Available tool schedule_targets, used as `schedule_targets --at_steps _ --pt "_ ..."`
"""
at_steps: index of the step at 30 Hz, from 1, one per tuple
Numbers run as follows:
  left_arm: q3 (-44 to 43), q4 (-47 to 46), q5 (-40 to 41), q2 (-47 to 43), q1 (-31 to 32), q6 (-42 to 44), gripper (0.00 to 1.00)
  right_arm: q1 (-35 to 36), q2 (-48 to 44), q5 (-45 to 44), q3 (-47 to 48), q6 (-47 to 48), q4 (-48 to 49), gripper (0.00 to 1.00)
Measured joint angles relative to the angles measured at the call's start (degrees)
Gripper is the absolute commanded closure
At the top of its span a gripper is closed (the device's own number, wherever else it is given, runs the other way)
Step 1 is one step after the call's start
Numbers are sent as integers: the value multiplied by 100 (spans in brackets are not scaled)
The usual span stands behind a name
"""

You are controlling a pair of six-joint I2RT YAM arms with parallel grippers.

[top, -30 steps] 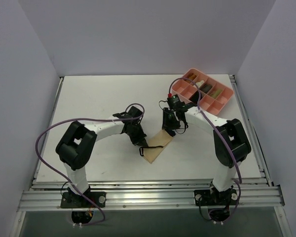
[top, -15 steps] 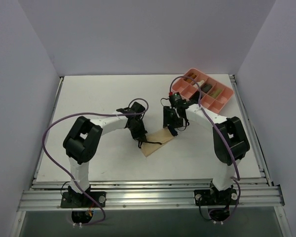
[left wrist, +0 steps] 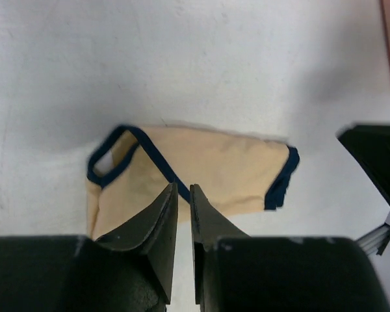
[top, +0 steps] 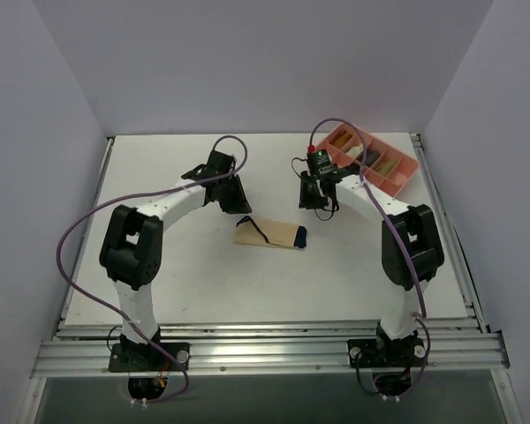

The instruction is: Roll the underwear

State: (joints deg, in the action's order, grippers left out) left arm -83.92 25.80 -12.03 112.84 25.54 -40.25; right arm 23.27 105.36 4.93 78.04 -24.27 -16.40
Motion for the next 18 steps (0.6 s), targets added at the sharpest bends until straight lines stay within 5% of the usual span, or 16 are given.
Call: schedule_targets --at_steps 9,18 --pt "1696 57 131 -1556 404 -586 93 0 997 138 282 343 162 88" --pt "2168 511 284 -1497 315 -866 93 160 608 210 -643 382 590 88"
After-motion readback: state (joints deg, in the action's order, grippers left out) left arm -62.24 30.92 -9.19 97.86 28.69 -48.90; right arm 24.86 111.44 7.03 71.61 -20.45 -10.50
